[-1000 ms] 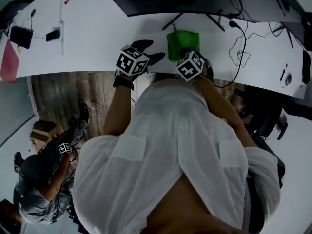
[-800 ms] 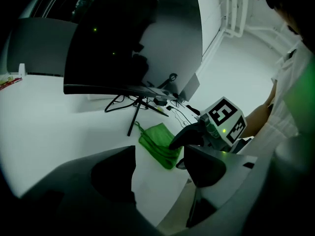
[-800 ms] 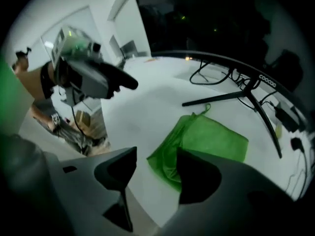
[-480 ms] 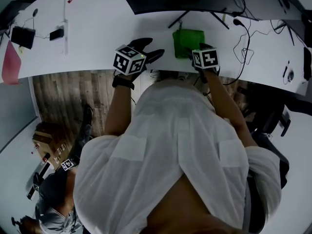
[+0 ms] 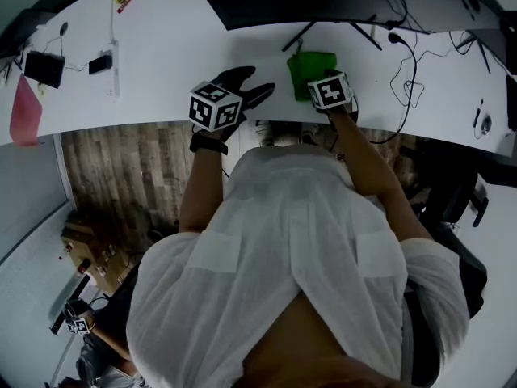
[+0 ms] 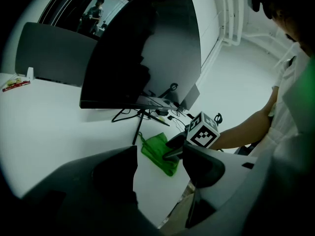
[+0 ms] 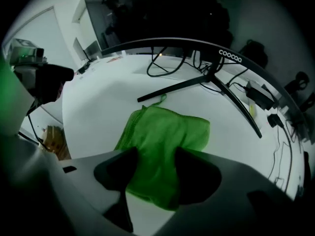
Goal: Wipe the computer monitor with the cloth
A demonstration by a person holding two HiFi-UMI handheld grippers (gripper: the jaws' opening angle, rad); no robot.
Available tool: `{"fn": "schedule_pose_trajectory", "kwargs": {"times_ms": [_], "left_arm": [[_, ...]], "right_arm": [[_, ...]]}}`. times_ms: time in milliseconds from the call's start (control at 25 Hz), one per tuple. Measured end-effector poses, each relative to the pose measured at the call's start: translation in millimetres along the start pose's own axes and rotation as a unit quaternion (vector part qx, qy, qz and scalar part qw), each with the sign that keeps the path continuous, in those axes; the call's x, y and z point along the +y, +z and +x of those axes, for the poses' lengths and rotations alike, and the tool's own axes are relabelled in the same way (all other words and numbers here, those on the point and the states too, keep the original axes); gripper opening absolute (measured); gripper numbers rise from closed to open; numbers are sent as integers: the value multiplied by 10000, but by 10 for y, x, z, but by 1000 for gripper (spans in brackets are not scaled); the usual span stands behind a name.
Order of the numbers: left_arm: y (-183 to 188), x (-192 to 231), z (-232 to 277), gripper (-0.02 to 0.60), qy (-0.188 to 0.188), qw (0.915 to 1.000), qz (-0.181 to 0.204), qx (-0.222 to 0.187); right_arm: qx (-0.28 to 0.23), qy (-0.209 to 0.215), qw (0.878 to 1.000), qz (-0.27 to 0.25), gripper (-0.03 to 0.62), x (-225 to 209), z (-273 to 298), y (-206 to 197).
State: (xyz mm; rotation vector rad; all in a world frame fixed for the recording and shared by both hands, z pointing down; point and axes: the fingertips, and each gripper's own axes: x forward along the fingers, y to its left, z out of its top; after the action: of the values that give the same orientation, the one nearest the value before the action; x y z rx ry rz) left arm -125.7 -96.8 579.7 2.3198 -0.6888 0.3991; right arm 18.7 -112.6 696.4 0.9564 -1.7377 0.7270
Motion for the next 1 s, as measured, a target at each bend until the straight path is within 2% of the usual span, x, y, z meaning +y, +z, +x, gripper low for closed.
{"fn": "schedule_pose_trajectory", "kwargs": {"times_ms": [40,120,280,400,480,600,720,880,1000], "left_arm": [[16,14,-12,283,26,10000,-18,-41],[69,41,-36,276,105,9998,-22,-138],[240,113,-145,238,362,9984,95,-420],[313,185,-312,222,610,9963,294,-538],[308,220,-466,222,738,9949,464,-515],[316,278,-744,221,978,9913,739,-488],[475,302,-1050,221,1286,9839,1077,-624],[1030,179,-1390,216,1506,9682,1688,-1068],[1572,-6,-1597,216,1525,9523,2156,-1533]], "right_arm": [[-10,130,9999,-45,240,66,1,-9],[-35,266,9995,-189,123,168,3,-30],[-139,303,9977,-587,100,154,-48,-17],[-658,585,9915,-957,98,214,-340,180],[-1158,674,9805,-1441,98,306,-716,413],[-1995,792,9542,-2083,97,483,-1465,826],[-2829,945,9151,-2712,97,755,-2373,1265],[-3831,1139,8452,-3548,98,1165,-3578,1917],[-3978,918,8164,-4084,98,1346,-4154,2357]]}}
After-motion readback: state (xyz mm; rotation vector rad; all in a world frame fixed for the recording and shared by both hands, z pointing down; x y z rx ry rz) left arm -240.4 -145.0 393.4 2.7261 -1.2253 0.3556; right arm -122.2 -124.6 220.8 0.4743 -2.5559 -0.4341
